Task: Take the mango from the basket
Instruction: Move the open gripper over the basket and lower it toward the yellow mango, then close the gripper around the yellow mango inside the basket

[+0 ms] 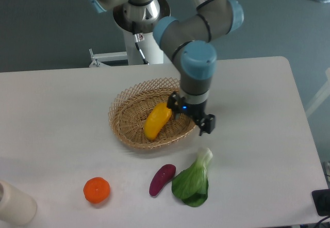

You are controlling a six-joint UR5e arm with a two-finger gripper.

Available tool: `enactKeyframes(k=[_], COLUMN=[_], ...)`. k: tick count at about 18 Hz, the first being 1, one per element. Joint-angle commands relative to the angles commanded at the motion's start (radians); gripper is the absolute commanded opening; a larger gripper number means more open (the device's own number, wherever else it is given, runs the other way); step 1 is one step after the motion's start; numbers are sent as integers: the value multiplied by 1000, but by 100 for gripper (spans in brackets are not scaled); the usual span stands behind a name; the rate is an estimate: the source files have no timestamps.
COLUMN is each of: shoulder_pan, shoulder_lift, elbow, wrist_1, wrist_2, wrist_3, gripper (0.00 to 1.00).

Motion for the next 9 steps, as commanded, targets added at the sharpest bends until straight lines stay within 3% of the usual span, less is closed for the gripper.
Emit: enactKeyframes(k=[9], shoulder_pan=[-40], shoulder_lift=[-1], elbow=[-34], wrist_1=[-37], wrist_2=[0], wrist_3=[-6], gripper=[100])
